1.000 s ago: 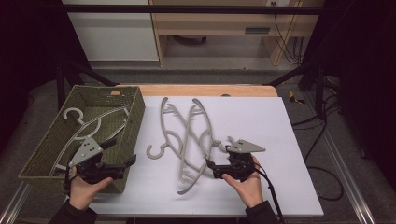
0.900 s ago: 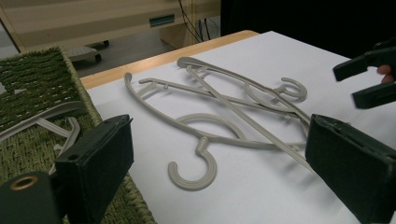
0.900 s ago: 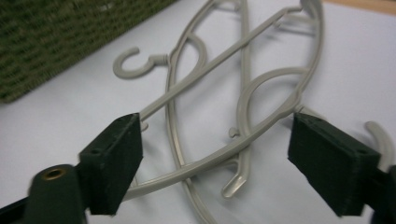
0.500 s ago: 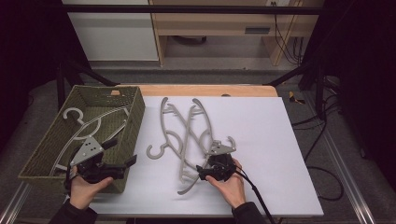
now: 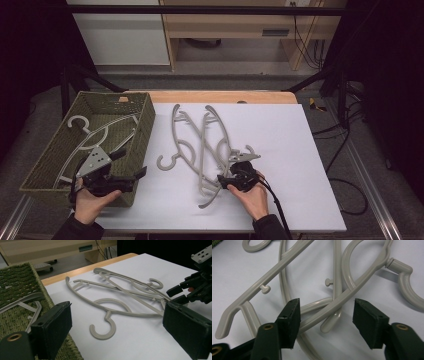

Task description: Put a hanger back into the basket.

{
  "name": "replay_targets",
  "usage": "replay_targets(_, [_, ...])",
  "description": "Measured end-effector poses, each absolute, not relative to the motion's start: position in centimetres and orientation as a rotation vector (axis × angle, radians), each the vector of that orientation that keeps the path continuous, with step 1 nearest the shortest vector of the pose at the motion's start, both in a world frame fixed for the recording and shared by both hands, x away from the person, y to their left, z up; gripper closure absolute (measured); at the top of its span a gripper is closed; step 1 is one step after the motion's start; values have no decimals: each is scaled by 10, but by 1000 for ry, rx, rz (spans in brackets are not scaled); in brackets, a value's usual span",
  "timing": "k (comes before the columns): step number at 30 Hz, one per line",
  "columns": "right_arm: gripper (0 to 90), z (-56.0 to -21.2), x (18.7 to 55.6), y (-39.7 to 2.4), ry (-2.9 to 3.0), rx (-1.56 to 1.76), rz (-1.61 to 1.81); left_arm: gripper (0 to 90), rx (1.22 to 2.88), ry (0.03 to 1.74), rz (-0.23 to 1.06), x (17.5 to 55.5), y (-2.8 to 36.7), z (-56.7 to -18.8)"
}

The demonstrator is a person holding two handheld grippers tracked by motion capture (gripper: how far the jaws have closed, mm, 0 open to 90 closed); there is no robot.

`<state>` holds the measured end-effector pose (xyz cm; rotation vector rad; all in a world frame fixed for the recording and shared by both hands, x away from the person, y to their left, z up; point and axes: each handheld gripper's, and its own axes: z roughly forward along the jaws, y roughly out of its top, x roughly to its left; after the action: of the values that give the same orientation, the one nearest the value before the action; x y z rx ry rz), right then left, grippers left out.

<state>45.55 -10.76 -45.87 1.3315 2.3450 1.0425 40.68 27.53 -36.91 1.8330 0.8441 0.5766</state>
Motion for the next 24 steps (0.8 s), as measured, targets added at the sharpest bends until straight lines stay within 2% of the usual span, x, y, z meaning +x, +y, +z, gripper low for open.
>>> replay_targets(1, [443,-458,456,-110,2350,1358,1049,82,1834,843,575,407,275,-369])
replay_targets(11, [573,-456,458,-125,2356,1434,1087,83,1845,838,571,407,274,-370])
replay_targets(20, [664,-452,459,-137,2341,1478,1102,85,1850,834,568,407,273,-371])
replay_targets(22, [661,-452,460,-140,2331,1483,1100,85,1853,832,567,407,273,-371])
replay_targets(24, [574,-453,461,-140,2292,1502,1086,85,1855,833,567,408,272,-371])
